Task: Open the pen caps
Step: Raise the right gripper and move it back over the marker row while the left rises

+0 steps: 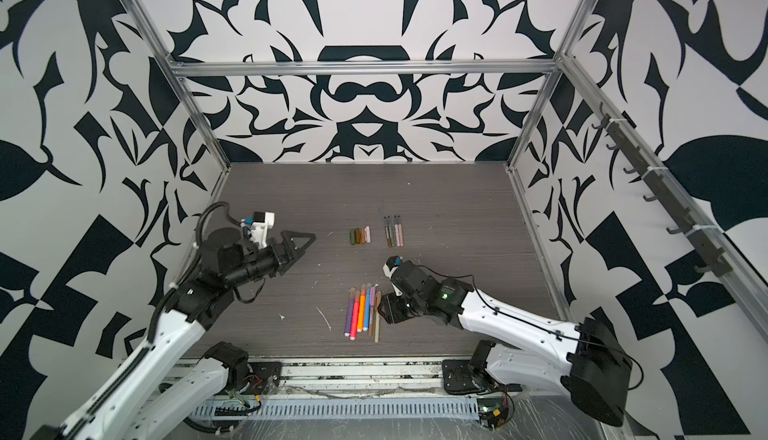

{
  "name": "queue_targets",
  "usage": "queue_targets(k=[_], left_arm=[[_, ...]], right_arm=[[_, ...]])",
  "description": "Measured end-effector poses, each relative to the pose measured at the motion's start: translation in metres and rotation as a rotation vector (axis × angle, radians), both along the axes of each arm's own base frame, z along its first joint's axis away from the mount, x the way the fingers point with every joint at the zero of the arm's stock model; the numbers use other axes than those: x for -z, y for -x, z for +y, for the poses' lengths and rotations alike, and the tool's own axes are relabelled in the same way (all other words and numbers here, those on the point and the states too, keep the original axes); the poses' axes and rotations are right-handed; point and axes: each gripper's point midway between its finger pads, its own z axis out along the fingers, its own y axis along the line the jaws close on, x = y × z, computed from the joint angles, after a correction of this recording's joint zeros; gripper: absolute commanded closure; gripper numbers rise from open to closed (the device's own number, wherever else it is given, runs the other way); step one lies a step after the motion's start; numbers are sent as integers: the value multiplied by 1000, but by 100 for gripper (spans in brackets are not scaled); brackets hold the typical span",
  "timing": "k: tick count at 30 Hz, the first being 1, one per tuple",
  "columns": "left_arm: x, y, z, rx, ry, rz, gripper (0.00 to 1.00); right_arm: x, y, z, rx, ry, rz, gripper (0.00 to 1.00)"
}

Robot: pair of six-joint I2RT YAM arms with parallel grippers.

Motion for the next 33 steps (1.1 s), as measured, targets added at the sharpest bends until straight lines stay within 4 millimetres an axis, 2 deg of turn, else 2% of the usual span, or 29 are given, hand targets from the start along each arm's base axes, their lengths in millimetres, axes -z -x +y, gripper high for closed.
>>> queue_targets(k=[3, 7, 10, 11, 13, 15, 18, 22, 24, 29, 33], left_arm=[[-1, -39, -21, 54, -42, -2, 1], [10, -92, -46, 112, -83, 5, 4], [25, -127, -55, 127, -129, 7, 11], [29, -134, -55, 124, -144, 9, 14], [37, -139, -53, 119, -176, 20, 27], [43, -138, -49, 111, -202, 37, 31], [56, -131, -41, 87, -227, 68, 31], [92, -94, -22, 56, -258, 163, 30], [100, -79, -16, 51, -266, 193, 31], [95, -59, -10, 42, -238, 186, 39], [85, -44, -12, 52, -206, 159, 48]], right_arm=[[-15, -22, 9, -11, -2, -69, 43], [-29, -69, 10, 37, 2, -114, 44], [-23, -92, 8, 66, 26, -113, 46], [-17, -96, 7, 67, 41, -102, 46], [-6, -96, 10, 54, 70, -68, 48], [0, -94, 14, 37, 84, -48, 48], [4, -83, 21, 3, 97, -42, 48], [10, -59, 36, -46, 117, -58, 51], [19, -40, 42, -67, 147, -59, 53], [39, 2, 40, -44, 225, -71, 57], [43, 14, 26, 28, 246, -99, 57]])
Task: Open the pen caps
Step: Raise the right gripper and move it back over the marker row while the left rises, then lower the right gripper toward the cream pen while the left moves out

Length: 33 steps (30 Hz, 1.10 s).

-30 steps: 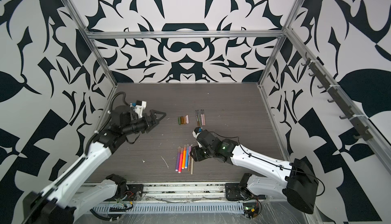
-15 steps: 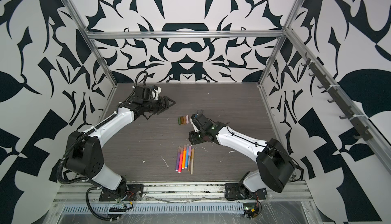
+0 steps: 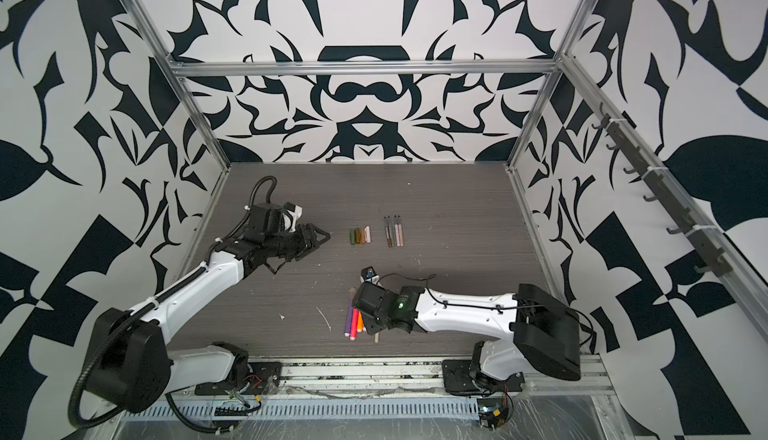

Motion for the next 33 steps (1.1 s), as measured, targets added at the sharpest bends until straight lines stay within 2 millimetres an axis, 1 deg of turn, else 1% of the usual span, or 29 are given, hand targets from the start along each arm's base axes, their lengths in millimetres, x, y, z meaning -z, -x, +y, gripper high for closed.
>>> queue_targets(k=[3, 7, 10, 13, 15, 17, 20, 22, 24, 26, 29, 31, 33], left_arm=[[-12, 6, -4, 11, 29, -28, 48], [-27, 11, -7, 3, 63, -68, 47], [-27, 17, -6, -12, 68, -70, 47], [-21, 18, -4, -34, 69, -50, 47], [-20, 19, -3, -39, 71, -40, 47], [-21, 19, -4, -38, 74, -43, 47], [-21, 18, -6, -38, 69, -48, 47], [-21, 17, -7, -41, 71, -52, 47], [-21, 16, -9, -44, 82, -60, 47], [-17, 16, -11, -45, 88, -63, 47], [-12, 16, -11, -43, 80, -54, 47], [-13, 16, -12, -37, 72, -53, 47], [-19, 15, -12, -30, 68, -64, 47]], right_arm=[[3, 4, -6, 32, 11, -6, 60], [6, 6, -8, 57, 38, -9, 60], [13, 9, -9, 69, 62, -15, 60], [14, 8, -15, 80, 93, -28, 60], [10, 5, -20, 88, 103, -53, 60], [-4, 2, -24, 84, 83, -93, 60], [-29, 0, -30, 61, -9, -154, 60], [-40, 2, -38, 47, -56, -181, 60], [-46, 4, -46, 32, -84, -202, 59], [-46, 2, -54, 28, -84, -222, 59], [-41, -2, -61, 31, -49, -228, 60], [-36, -8, -64, 41, -19, -222, 61], [-29, -11, -66, 43, 18, -211, 61]])
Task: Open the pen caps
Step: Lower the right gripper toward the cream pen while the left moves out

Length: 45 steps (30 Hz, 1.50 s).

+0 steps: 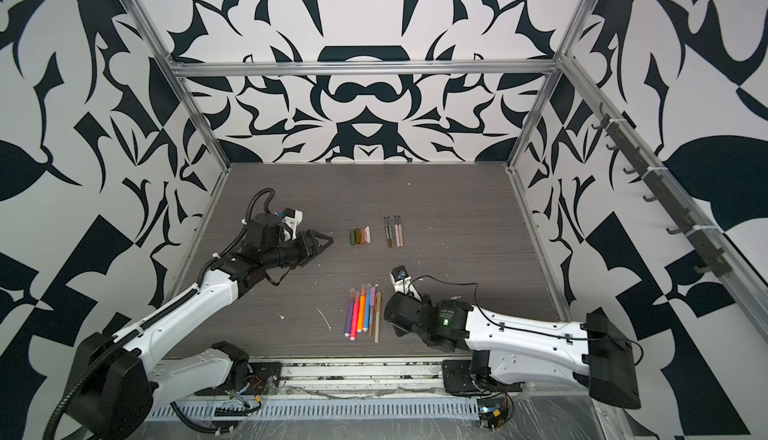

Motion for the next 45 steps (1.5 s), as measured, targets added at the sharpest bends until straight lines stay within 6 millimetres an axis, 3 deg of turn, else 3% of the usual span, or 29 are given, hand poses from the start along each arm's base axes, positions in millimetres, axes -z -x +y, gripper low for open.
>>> queue_targets(k=[10, 16, 19, 23, 25, 27, 30, 35, 41, 45], left_arm=[[-35, -17, -8, 22, -1, -92, 46], [-32, -25, -18, 68, -16, -58, 45], [-56, -41, -30, 120, -40, -77, 44], [-107, -70, -43, 172, -71, -197, 48], [-115, -78, -43, 181, -87, -231, 49], [-108, -83, -41, 189, -108, -234, 49], [-81, -89, -42, 209, -147, -199, 49], [-45, -97, -45, 242, -172, -130, 49], [-42, -92, -43, 265, -185, -120, 48], [-50, -90, -39, 256, -192, -143, 48]], right_arm=[[3, 1, 15, -18, 8, 45, 62], [3, 2, 12, -11, -6, 47, 61], [6, 2, 13, -14, -2, 62, 62], [24, 6, 17, -10, 38, 120, 63], [34, 8, 18, 7, 53, 154, 64], [41, 11, 20, 25, 48, 189, 65], [46, 15, 25, 44, 27, 224, 66], [43, 15, 35, 74, -26, 244, 66], [46, 19, 47, 97, -19, 270, 66], [49, 26, 58, 106, 22, 271, 66]])
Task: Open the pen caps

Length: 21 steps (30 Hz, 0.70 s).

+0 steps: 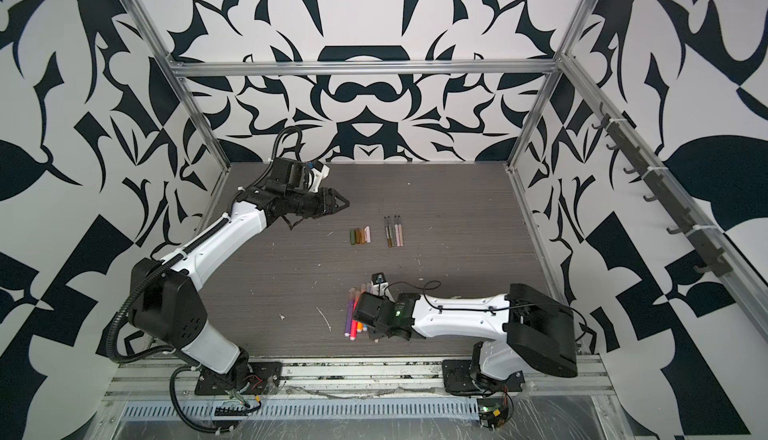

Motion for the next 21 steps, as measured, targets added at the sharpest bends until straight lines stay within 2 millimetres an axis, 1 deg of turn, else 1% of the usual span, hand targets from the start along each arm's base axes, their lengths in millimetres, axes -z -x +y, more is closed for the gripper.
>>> queue_targets(k=[2, 5, 9, 16, 21], left_arm=[[-7, 1, 2, -4, 6, -17, 48], [-14, 1, 5, -11, 11, -33, 48], [-14, 1, 13, -30, 14, -28, 48], [-10, -6, 25, -68, 25, -6, 48], [-13, -8, 28, -79, 50, 7, 48]], right_arm=[[2, 4, 3, 2, 14, -2, 65], [6, 9, 3, 8, 46, 7, 65], [11, 11, 0, 23, 75, 7, 65], [15, 12, -11, 69, 99, 6, 66], [16, 13, -27, 99, 114, 0, 66]])
